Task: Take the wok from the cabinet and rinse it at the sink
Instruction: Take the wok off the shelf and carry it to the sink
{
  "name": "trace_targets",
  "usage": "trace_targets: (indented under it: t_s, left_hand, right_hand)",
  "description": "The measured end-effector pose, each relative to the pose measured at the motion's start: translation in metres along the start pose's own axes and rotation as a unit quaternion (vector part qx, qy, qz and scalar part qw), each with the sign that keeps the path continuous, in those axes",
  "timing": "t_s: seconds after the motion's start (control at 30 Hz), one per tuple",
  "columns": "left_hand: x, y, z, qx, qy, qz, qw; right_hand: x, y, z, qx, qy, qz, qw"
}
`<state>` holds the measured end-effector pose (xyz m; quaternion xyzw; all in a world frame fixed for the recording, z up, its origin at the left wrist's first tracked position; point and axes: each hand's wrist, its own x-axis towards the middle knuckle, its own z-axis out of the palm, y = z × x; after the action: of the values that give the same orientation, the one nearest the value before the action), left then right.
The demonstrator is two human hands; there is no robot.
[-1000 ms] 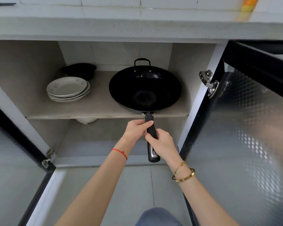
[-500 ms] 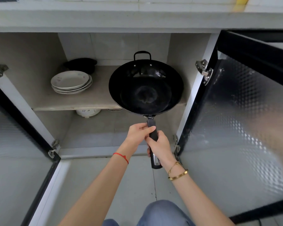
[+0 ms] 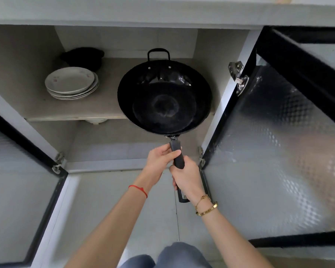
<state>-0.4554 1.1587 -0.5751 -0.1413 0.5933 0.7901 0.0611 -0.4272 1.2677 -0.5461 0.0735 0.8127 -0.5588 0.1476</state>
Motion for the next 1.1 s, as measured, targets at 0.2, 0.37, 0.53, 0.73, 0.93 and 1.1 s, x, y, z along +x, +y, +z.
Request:
trace_targets:
  t_s: [0.2, 0.37, 0.53, 0.73, 0.93, 1.1]
  left_hand:
    - [-0.08, 0.024, 0.017, -0.002, -0.009, -0.054, 0.999]
    - [-0.173, 0.075, 0.044, -0.028, -0.002, -0.104, 0.994]
    - [-0.272, 0.128, 0.072, -0.028, 0.034, -0.149, 0.988]
    - [-0.39, 0.204, 0.105, -0.028, 0.069, -0.177, 0.981]
    - [-0.476, 0.263, 0.121, -0.042, 0.087, -0.164, 0.982]
    - [-0.511, 0.294, 0.123, -0.057, 0.105, -0.139, 0.983]
  right_hand:
    - [-0.077, -0.029, -0.026, -0.017, -0.03, 0.057, 0.998]
    - [-0.162, -0.068, -0.06, -0.037, -0.055, 0.096, 0.993]
    - [-0.258, -0.117, -0.095, -0.079, -0.054, 0.105, 0.99]
    - [-0.372, -0.178, -0.136, -0.091, -0.079, 0.105, 0.987]
    - [-0.449, -0.218, -0.157, -0.092, -0.092, 0.057, 0.99]
    - [-0.477, -0.246, -0.164, -0.105, -0.116, 0.039, 0.987]
